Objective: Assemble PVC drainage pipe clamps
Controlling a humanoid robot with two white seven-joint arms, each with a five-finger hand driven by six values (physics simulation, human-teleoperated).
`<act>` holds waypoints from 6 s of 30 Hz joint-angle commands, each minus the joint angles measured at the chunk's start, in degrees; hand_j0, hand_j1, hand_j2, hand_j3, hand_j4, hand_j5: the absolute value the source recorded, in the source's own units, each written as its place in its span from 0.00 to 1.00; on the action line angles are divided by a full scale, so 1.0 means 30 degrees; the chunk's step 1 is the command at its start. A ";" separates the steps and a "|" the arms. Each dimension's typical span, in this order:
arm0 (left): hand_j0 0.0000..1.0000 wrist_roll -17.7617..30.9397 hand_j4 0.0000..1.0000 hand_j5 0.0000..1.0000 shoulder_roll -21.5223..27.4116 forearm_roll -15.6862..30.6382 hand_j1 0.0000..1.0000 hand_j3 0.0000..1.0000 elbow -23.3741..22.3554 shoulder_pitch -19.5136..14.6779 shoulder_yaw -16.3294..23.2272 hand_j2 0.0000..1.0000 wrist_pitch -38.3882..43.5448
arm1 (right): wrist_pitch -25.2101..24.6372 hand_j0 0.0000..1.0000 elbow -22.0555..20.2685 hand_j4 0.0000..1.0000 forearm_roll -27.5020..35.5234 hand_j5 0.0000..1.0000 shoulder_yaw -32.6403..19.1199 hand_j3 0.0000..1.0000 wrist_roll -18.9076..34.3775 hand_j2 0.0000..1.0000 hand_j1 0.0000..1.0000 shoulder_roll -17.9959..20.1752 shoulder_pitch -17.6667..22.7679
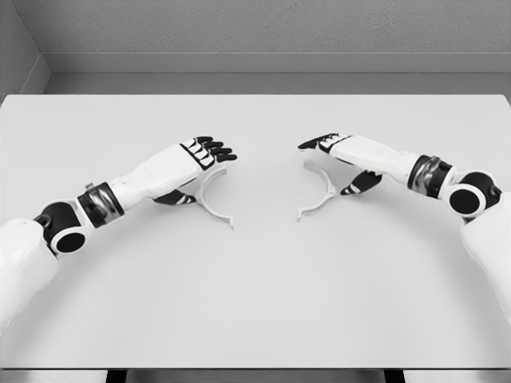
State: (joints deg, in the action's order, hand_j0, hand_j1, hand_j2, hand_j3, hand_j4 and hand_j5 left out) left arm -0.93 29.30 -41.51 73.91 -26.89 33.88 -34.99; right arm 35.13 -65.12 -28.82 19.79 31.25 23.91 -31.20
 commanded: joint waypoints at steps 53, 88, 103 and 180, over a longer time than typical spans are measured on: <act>1.00 0.0574 1.00 1.00 -0.1680 -0.0052 1.00 1.00 -0.1024 -0.0732 0.0163 1.00 -0.0003 | -0.0044 1.00 0.1139 1.00 0.0115 1.00 -0.0207 1.00 -0.0018 1.00 1.00 -0.0767 -0.1494; 1.00 0.0985 1.00 1.00 -0.2471 -0.0081 1.00 1.00 -0.0965 -0.0732 0.0310 1.00 -0.0003 | -0.0044 1.00 0.0875 1.00 0.1405 1.00 -0.2643 1.00 0.0012 1.00 1.00 0.0554 -0.0791; 1.00 0.1131 1.00 1.00 -0.2852 -0.0081 1.00 1.00 -0.0994 -0.0850 0.0310 1.00 -0.0003 | -0.0044 1.00 -0.1907 1.00 0.1493 1.00 -0.4692 1.00 -0.0047 1.00 1.00 0.1345 0.1288; 1.00 0.1600 1.00 1.00 0.2567 0.3083 1.00 1.00 -0.1170 -0.0879 -0.3616 1.00 -0.0003 | -0.0044 1.00 -0.3402 1.00 0.8817 1.00 -0.6949 1.00 -0.0105 1.00 1.00 0.3455 0.5566</act>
State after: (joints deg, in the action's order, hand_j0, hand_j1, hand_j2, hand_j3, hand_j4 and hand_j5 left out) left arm 3.85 35.79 -32.89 70.57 -29.44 23.91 -35.02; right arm 35.14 -75.28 -2.85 -1.05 30.96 34.22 -14.50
